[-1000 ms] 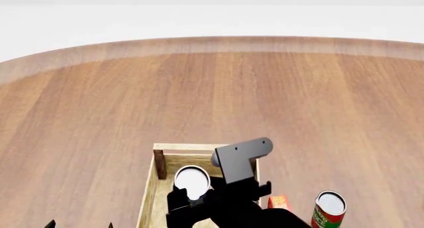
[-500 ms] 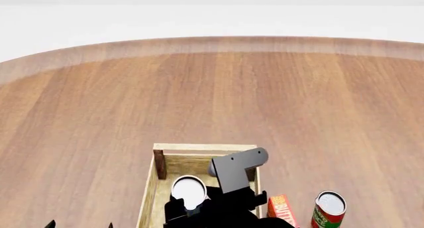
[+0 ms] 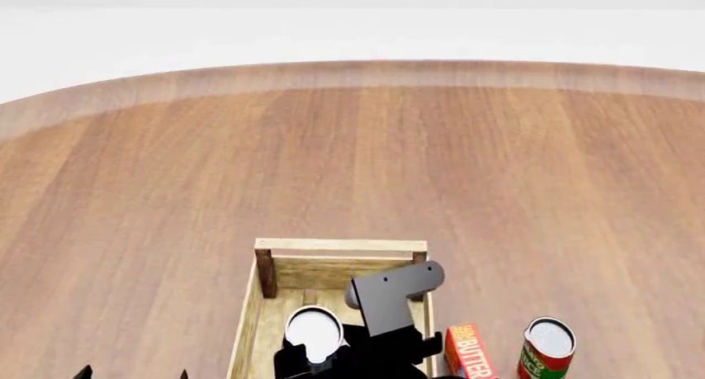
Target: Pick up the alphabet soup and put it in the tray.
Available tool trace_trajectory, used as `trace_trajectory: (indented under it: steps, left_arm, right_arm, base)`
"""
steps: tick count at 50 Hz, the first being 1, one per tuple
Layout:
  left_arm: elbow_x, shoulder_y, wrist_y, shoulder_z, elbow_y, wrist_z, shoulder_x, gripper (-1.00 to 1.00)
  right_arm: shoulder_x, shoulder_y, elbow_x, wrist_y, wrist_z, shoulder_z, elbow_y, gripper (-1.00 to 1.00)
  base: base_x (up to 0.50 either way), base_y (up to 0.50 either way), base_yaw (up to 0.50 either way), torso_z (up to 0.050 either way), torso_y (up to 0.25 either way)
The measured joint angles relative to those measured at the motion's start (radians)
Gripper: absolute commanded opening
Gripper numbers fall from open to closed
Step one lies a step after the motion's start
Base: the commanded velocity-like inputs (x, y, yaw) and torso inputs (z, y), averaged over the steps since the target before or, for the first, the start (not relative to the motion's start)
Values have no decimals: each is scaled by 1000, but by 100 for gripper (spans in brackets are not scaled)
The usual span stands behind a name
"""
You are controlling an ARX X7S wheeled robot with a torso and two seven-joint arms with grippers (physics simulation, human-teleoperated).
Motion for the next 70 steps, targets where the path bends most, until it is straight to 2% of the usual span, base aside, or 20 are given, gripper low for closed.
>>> trace_trajectory:
  steps: [64,65,70]
  left_arm:
    - [-9,-3,5,13,2,-13,-9,100]
    - [-9,-3,5,13,2,-13,-9,100]
    - [-9,-3,5,14,2,-14,-10,100]
  right_arm:
    - [-33,19,-16,-85,-26,-56,183,-100]
    - [-33,19,-15,-85,-26,-56,184,100]
    - [-36,21,-13,-84,-31,-57,183,100]
  base:
    - [0,0,0,0,0]
    - [0,0,3,0,0]
    - [0,0,0,0,0]
